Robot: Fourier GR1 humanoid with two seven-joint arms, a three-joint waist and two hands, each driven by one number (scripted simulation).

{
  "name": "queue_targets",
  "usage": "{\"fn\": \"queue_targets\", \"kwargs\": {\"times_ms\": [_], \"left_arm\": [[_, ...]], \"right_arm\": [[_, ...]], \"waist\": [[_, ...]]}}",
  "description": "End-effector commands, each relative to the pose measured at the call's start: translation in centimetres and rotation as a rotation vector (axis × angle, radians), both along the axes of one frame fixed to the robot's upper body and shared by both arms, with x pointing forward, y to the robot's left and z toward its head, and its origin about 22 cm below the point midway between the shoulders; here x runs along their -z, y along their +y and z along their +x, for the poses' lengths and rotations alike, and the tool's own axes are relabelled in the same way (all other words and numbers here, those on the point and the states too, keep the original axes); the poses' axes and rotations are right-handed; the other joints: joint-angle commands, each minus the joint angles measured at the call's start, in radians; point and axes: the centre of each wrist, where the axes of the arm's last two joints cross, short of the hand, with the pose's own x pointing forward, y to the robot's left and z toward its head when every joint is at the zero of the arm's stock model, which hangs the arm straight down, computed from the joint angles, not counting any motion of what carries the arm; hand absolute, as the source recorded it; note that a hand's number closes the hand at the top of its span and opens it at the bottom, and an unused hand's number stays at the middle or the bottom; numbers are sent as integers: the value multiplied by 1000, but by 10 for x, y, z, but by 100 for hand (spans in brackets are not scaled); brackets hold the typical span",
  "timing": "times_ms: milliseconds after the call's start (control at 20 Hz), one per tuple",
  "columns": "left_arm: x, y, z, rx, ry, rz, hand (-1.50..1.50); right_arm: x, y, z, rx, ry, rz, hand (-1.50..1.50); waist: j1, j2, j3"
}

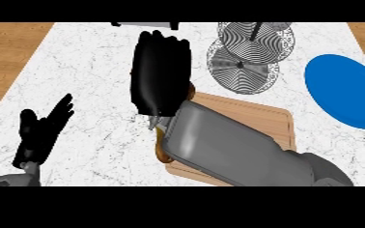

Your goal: Pick the sweet potato from the cutting board and place it in the tiered basket

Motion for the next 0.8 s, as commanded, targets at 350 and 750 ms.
{"fn": "queue_targets", "kwargs": {"times_ms": [350,750], "left_arm": [[13,-2,-13,-48,-12,-8,0],[4,13,-18,-35,-25,-4,0]], "right_arm": [[-49,11,42,235,-43,173,150],[-46,-18,101,241,-118,196,150]], "waist": [[-26,16,2],[-31,23,3]]}}
